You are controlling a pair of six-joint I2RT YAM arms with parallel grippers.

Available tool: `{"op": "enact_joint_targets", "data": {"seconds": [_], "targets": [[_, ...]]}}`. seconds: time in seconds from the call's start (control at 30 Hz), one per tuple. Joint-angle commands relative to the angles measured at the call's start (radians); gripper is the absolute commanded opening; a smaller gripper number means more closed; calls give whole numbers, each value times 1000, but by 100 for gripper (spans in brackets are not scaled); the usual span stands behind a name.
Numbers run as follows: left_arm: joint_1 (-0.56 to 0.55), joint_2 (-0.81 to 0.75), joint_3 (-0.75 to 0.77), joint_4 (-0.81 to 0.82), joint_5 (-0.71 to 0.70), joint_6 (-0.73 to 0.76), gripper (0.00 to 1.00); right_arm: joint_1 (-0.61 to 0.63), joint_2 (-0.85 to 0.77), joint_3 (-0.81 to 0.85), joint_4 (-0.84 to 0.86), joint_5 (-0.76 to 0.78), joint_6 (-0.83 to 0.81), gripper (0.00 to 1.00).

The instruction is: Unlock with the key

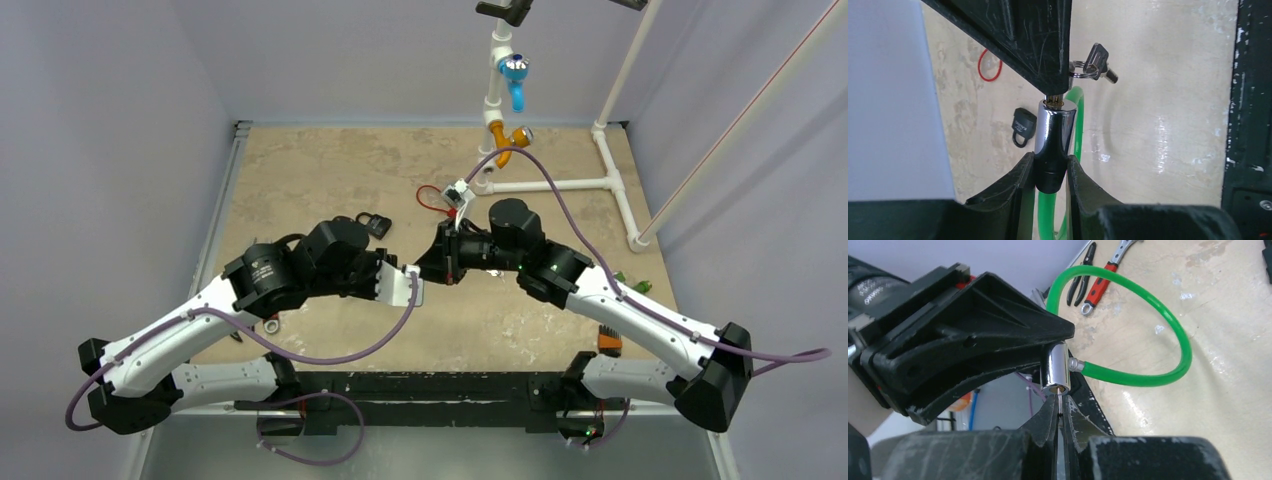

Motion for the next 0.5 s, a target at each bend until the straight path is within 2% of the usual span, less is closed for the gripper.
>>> {"op": "enact_joint_targets", "data": {"seconds": [0.0,0.13,0.37,0.43,0.47], "targets": [[-64,-39,9,462,-33,81,0,-28,11,-68,129,-64,190,0],[-102,-67,-58,515,-81,148,0,-110,1,-113,226,-119,300,0],[-126,-99,-132,578,-125,242,0,-144,42,-123,339,-227,437,0],[-127,-105,-140,583,-121,248,0,-150,44,-116,326,-232,435,10],[-127,-106,-139,579,-121,244,0,-155,40,-109,316,-234,423,21]]}}
